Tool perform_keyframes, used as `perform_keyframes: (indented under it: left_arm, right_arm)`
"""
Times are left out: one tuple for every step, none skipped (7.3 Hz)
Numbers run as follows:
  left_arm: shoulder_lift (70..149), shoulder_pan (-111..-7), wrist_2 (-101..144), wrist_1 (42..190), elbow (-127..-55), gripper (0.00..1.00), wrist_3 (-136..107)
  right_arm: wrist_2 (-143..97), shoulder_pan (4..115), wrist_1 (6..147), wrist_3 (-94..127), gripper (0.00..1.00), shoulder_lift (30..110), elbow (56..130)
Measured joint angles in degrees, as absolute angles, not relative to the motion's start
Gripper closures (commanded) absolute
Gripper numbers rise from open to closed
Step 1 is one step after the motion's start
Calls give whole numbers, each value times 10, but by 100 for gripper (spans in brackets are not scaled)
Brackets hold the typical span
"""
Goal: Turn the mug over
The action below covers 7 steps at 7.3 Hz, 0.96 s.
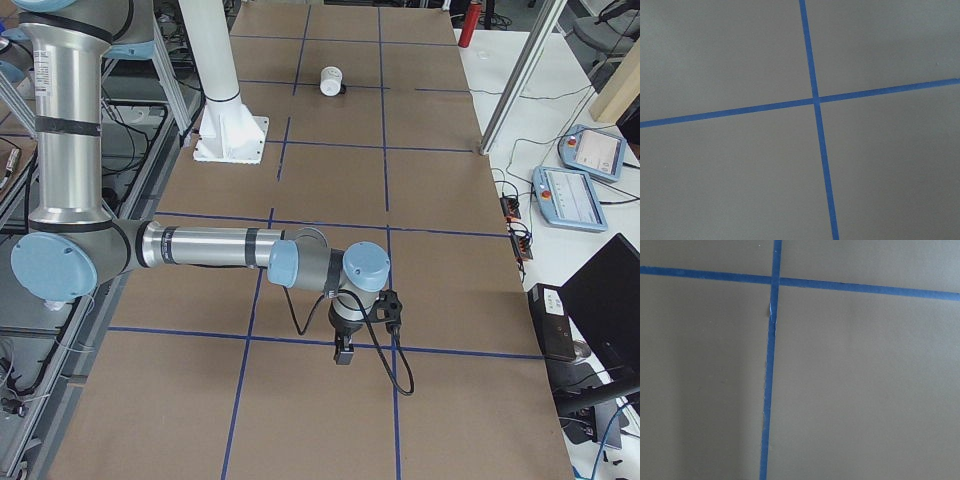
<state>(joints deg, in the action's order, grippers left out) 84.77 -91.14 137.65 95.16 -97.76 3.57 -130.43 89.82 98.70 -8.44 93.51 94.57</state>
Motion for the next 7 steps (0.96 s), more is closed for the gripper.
perform_keyframes:
  left_arm:
    - [848,-911,1401,952,-978,0,36]
    - [848,-910,1430,952,-975,0,37]
    - [848,-909,1444,951,-970,0,37]
    - [848,-908,1447,950,-967,0,37]
    - [848,-908,1447,949,-968,0,37]
    - [851,-907,1435,948,-969,0,37]
    - [860,-905,1397,948,-971,0,37]
  right_arm:
    - [-1304,898,987,-84,0,935,946]
    - [-1304,898,987,-84,0,935,946]
    - [-1304,898,987,-84,0,935,946]
    - [-1304,898,987,-84,0,935,946]
    - [-1304,898,987,-84,0,935,946]
    - [-1304,898,987,-84,0,935,946]
    - [-1304,898,987,-84,0,935,946]
